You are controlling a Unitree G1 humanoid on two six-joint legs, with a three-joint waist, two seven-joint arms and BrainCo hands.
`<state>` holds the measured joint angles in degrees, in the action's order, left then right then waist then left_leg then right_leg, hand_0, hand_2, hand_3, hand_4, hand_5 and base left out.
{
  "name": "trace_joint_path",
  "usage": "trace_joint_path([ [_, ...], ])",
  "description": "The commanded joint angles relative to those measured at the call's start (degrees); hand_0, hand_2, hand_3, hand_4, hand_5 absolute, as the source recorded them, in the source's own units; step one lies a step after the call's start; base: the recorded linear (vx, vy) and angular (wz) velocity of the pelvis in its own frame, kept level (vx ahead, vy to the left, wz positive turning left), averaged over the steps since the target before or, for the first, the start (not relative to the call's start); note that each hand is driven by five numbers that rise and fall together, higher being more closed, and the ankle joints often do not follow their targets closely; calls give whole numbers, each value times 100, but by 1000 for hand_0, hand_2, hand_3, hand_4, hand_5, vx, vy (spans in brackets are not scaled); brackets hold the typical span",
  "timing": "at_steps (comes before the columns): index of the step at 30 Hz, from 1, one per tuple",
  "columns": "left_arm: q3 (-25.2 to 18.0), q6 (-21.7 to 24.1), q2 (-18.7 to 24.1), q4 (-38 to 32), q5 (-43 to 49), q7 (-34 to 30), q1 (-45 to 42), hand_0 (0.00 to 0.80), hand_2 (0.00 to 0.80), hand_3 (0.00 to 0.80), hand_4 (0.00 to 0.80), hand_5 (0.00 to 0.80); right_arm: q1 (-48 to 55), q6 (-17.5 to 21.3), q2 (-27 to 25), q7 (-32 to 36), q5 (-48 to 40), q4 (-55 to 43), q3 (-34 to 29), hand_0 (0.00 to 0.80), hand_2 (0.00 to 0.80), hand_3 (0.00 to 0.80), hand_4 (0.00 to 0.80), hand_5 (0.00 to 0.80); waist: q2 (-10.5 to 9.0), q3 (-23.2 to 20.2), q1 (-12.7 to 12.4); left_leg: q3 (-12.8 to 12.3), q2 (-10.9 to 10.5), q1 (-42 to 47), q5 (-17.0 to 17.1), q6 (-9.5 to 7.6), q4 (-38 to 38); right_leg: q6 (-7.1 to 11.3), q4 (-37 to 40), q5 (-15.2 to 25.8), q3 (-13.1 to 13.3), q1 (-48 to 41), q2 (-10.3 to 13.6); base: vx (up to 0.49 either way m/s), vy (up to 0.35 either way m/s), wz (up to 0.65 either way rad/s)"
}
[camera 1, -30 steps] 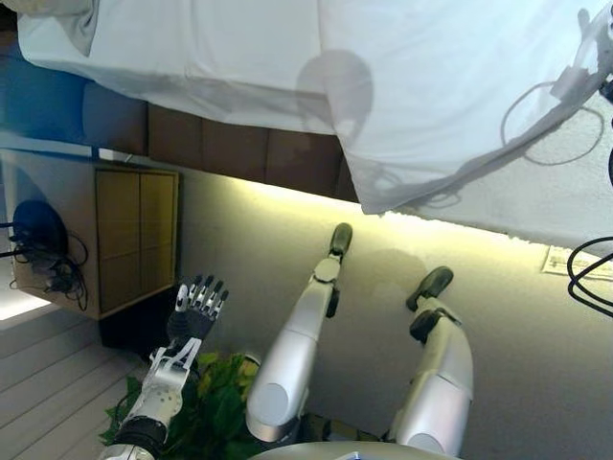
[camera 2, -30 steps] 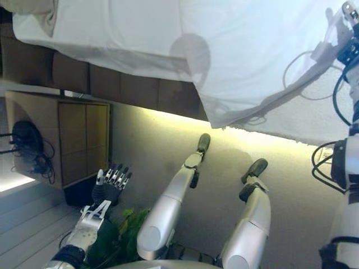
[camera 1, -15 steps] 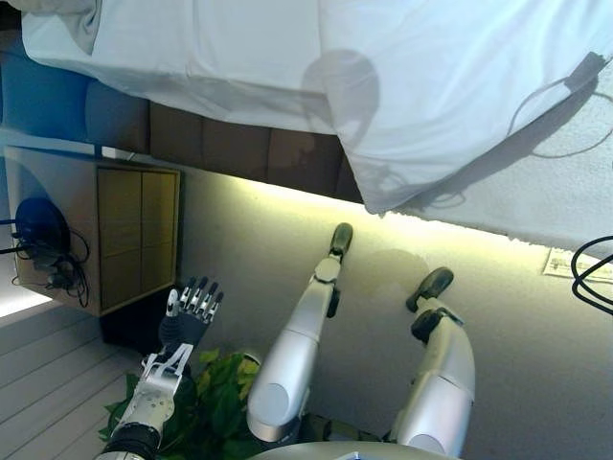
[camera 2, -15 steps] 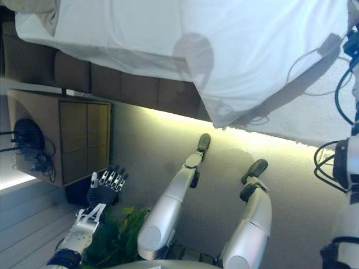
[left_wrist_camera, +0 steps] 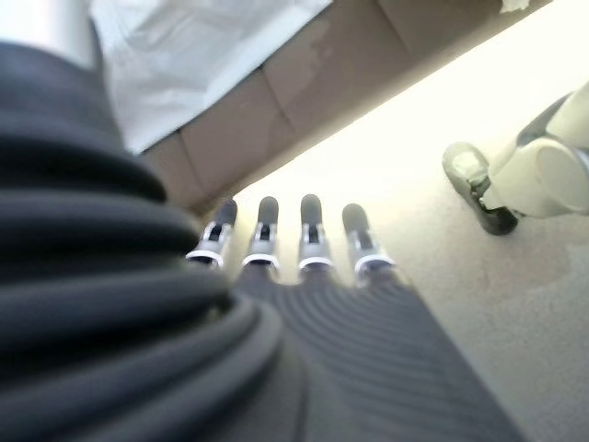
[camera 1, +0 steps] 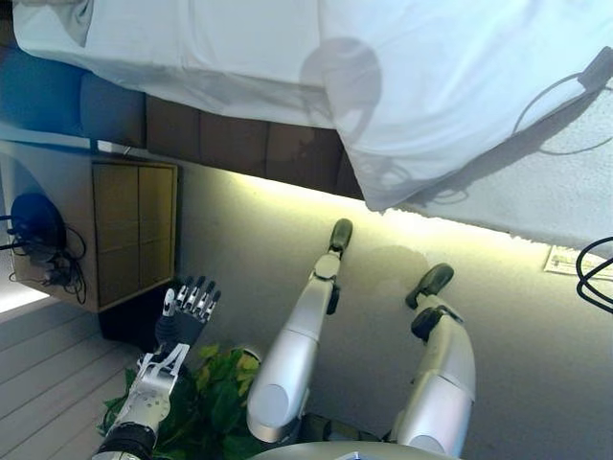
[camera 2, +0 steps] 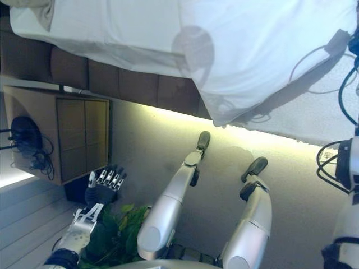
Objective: Make the bed neatly
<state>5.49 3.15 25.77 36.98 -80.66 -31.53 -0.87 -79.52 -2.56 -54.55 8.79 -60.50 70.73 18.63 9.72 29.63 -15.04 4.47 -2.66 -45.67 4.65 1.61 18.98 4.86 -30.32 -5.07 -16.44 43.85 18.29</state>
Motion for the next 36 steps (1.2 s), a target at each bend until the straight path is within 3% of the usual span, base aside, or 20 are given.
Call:
trace_joint_path([
  [1,-40,126,345,-34,-1,-144,-235,0,0,0,0,0,186,68,2,519,-199,-767,176,800,800,800,800,800,136,16,-175,-286,335,207,-129,49,-246,265,-132,37,158,-59,58,-39,-31,-6],
  [16,255,278,341,188,189,172,409,0,0,0,0,0,1238,-256,773,891,-358,-1066,-166,800,800,800,800,800,-479,16,130,-533,643,1719,-189,211,-895,553,1365,649,-52,-1718,-130,-61,-55,-10],
  [17,246,277,320,220,201,180,482,0,0,0,0,0,1260,-281,835,910,-340,-1091,-197,800,800,800,800,800,-501,16,153,-596,653,1738,-57,180,-935,502,1501,817,-114,-1761,-123,-151,22,-17],
  [28,356,234,90,481,348,347,932,0,0,0,0,0,1545,-657,1243,1031,-314,-1152,-221,800,800,800,800,800,-590,15,342,-787,771,2665,-132,266,-1120,521,1911,856,6,-2658,-111,-69,16,-10],
  [36,471,168,-30,500,569,306,1128,0,0,0,0,0,2041,-810,1586,1028,-291,-1396,-234,800,800,800,800,800,-672,-278,452,-885,926,3013,-155,358,-1197,473,2140,843,-28,-3067,-142,-19,1,-4],
])
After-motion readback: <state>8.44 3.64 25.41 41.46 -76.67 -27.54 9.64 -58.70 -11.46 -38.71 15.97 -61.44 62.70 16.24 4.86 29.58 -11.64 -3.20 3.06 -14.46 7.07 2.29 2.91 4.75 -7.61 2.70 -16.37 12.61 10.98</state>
